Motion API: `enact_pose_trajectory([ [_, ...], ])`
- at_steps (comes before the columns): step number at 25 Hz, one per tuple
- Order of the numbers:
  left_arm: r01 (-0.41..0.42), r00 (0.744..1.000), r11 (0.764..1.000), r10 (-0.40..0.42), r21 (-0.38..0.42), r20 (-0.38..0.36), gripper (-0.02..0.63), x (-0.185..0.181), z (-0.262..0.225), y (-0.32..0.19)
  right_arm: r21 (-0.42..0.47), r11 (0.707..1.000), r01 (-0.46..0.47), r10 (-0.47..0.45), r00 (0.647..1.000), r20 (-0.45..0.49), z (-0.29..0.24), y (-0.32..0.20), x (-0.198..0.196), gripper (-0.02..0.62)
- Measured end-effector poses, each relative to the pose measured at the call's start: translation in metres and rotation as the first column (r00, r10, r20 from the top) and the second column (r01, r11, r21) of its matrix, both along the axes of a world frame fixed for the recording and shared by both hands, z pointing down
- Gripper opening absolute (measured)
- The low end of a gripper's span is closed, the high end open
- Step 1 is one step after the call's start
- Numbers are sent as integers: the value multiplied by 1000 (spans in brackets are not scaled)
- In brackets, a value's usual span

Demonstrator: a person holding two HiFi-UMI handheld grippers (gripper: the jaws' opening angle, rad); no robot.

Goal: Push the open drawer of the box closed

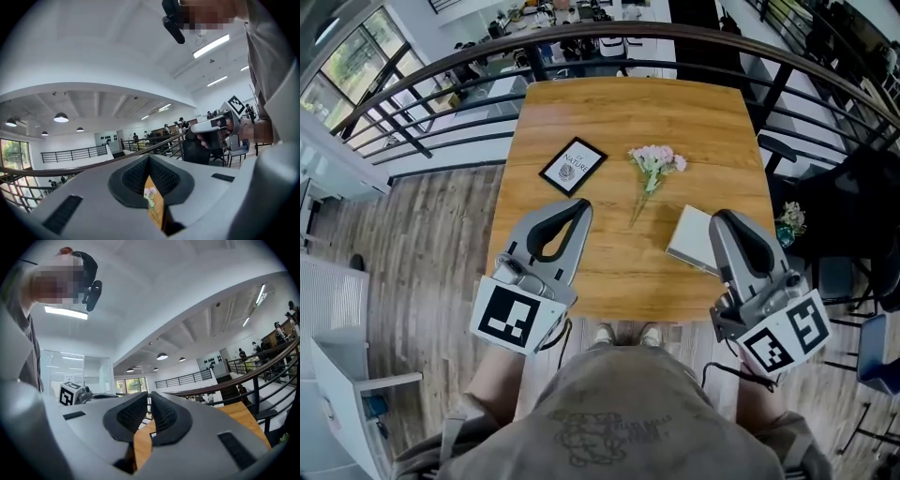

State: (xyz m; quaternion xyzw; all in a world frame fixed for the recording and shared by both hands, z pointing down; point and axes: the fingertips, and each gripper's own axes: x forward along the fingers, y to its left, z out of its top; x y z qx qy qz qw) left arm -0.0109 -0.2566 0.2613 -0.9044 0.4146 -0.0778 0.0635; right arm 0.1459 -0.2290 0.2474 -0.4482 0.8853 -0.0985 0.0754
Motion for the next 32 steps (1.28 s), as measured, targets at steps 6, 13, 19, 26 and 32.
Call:
enact_pose_trajectory([
  [6, 0, 1000, 1000, 0, -14, 0, 15, -11, 10, 7, 20, 999, 28, -26, 998, -64, 3, 10, -9, 43],
  [13, 4, 1000, 999, -3, -35, 19, 15, -19, 28, 12, -22, 999, 49, -52, 988, -144, 25, 15, -16, 38],
  [19, -5, 999, 999, 7, -50, 49, 15, -16, 42, 18, -58, 997, 52, -63, 978, -200, 42, 17, -17, 38],
  [26, 5, 999, 998, -3, -61, 33, 15, -18, 43, 22, -71, 995, 65, -77, 979, -191, 45, 19, -21, 38],
  [32, 4, 999, 998, -2, -55, 33, 15, -19, 41, 24, -77, 995, 61, -74, 981, -182, 44, 19, -20, 38],
])
